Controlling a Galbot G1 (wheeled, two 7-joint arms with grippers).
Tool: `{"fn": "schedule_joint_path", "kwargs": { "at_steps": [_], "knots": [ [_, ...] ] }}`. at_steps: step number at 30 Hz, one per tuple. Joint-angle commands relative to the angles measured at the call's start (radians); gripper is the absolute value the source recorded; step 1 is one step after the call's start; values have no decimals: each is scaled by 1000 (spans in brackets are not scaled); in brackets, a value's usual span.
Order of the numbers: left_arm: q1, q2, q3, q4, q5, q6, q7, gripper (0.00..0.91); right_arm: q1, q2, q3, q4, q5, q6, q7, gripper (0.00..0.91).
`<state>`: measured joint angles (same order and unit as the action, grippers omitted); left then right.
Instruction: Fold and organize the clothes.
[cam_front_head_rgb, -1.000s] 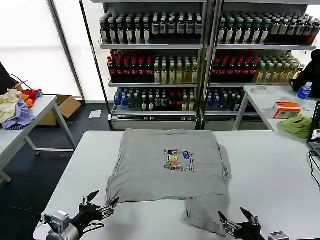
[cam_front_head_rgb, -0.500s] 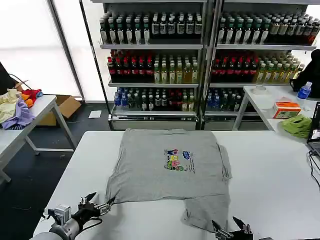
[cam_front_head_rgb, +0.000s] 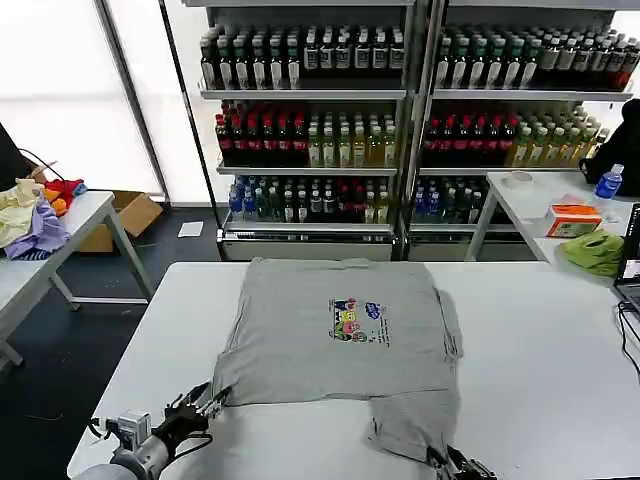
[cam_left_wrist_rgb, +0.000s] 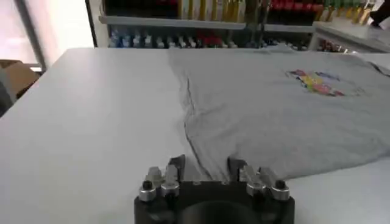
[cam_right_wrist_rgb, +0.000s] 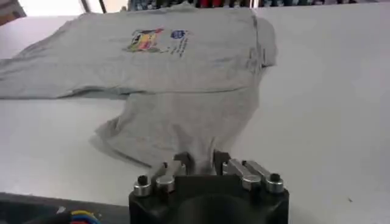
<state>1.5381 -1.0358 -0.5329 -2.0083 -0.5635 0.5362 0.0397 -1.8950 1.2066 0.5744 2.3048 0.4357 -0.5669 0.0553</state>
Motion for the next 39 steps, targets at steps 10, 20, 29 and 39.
{"fn": "schedule_joint_path", "kwargs": {
  "at_steps": [10,20,29,39],
  "knots": [
    [22,-41,0,-84,-3,-6,-27,20,4,3,-6,9,147,114,-42,0],
    [102,-50,-25,-239,-6,27,-77,30,-174,9,26,131,179,202,-90,0],
    [145,-31,-66,-264,-21,25,-85,20,-257,37,68,160,140,252,-136,0],
    [106,-24,-74,-253,-62,31,-92,20,-133,51,60,99,105,330,-130,0]
  ]
}}
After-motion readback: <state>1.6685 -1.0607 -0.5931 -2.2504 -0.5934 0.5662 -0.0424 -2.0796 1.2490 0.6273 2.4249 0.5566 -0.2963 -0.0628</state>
